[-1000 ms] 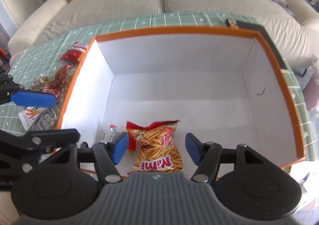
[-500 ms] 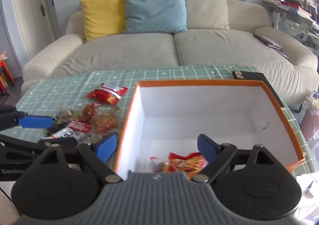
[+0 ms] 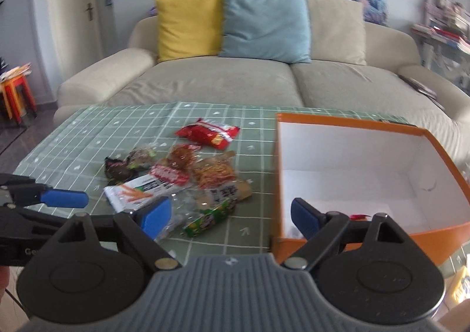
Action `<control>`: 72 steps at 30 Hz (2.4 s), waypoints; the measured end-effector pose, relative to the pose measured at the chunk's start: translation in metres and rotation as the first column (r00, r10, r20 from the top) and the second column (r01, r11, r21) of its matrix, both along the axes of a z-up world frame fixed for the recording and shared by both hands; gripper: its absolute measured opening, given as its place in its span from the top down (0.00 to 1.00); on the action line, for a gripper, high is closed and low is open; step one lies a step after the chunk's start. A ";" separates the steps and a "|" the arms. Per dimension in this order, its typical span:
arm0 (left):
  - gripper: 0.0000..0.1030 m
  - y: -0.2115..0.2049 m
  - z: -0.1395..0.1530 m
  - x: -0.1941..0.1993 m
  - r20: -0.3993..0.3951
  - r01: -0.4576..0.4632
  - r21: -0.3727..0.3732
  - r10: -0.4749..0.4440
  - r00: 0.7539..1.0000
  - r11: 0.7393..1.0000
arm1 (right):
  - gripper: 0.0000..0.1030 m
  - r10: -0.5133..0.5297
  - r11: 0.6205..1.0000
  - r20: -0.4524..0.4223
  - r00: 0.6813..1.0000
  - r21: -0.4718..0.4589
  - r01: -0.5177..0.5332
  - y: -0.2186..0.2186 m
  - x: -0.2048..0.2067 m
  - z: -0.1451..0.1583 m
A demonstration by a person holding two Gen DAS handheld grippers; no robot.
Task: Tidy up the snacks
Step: 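Withdraw both tools from the box back toward the snack pile, then grasp the white spicy-strip packet with the left gripper while the right gripper grasps the green sausage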
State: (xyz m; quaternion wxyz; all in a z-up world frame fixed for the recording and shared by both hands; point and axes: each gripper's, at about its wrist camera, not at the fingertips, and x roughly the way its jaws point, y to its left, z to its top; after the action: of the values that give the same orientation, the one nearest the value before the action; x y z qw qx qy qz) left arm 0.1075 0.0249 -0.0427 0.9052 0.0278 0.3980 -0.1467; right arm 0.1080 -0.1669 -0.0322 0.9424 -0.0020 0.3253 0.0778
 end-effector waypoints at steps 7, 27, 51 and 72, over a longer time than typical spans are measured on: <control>0.28 0.037 -0.013 0.004 -0.058 -0.083 -0.058 0.080 0.995 0.995 | 0.21 0.087 0.992 -0.034 0.996 -0.089 -0.090 0.037 0.002 -0.015; 0.19 0.041 -0.043 0.064 -0.032 0.008 0.014 -0.007 0.999 1.000 | 0.52 0.014 0.997 -0.254 0.967 -0.074 -0.034 0.063 0.082 -0.065; 0.41 0.002 -0.077 0.122 -0.189 0.118 0.245 -0.072 0.979 0.962 | 0.77 -0.044 0.998 -0.371 0.928 0.020 0.055 0.045 0.121 -0.089; 0.45 0.059 -0.073 0.045 -0.383 -0.213 0.041 0.213 0.899 0.976 | 0.98 0.110 0.994 -0.383 0.917 0.024 -0.110 0.039 0.075 -0.083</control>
State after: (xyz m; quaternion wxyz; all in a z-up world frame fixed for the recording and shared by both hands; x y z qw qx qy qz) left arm 0.1521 0.0837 -0.1160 0.8198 -0.0462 0.5686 -0.0499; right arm 0.1829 -0.1275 -0.1148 0.8548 -0.0041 0.5025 0.1298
